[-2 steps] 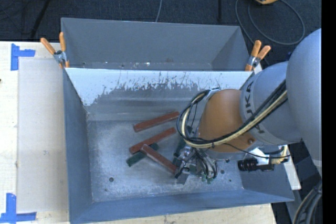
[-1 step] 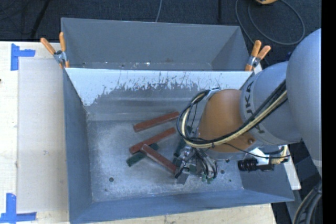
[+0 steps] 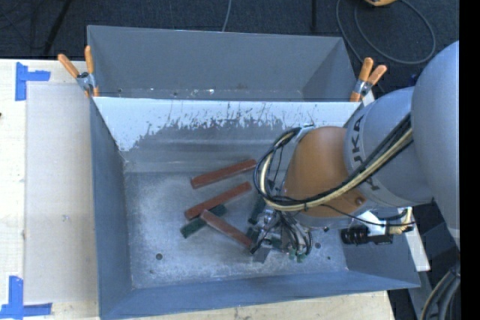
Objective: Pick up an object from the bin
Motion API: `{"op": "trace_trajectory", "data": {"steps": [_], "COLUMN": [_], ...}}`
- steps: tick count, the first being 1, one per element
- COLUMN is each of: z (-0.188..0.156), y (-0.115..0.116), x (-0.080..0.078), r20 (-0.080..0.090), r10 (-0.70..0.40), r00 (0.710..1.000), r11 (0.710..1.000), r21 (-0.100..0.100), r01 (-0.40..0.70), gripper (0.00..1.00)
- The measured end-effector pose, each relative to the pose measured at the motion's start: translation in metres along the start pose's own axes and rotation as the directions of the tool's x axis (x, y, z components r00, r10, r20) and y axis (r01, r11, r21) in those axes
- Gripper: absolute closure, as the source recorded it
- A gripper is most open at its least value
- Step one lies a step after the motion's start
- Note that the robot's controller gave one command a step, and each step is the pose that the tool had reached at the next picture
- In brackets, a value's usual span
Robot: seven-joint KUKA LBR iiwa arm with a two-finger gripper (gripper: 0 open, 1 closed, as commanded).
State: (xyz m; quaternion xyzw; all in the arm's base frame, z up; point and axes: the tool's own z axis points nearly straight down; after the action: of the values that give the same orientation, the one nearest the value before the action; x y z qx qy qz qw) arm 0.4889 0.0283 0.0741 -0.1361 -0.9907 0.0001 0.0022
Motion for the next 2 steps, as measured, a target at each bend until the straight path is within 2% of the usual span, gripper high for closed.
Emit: {"op": "trace_trajectory", "data": {"steps": [1, 2], "z": [-0.016, -0.032], "y": [-0.001, 0.000], "x": [0.001, 0.000], "r20": [-0.003, 0.000], "r10": [-0.001, -0.002], "r00": [1.000, 1.000], "r11": [1.000, 1.000], "r21": [0.001, 0.000], "r01": [0.001, 0.002], "gripper": [1.00, 1.00]}}
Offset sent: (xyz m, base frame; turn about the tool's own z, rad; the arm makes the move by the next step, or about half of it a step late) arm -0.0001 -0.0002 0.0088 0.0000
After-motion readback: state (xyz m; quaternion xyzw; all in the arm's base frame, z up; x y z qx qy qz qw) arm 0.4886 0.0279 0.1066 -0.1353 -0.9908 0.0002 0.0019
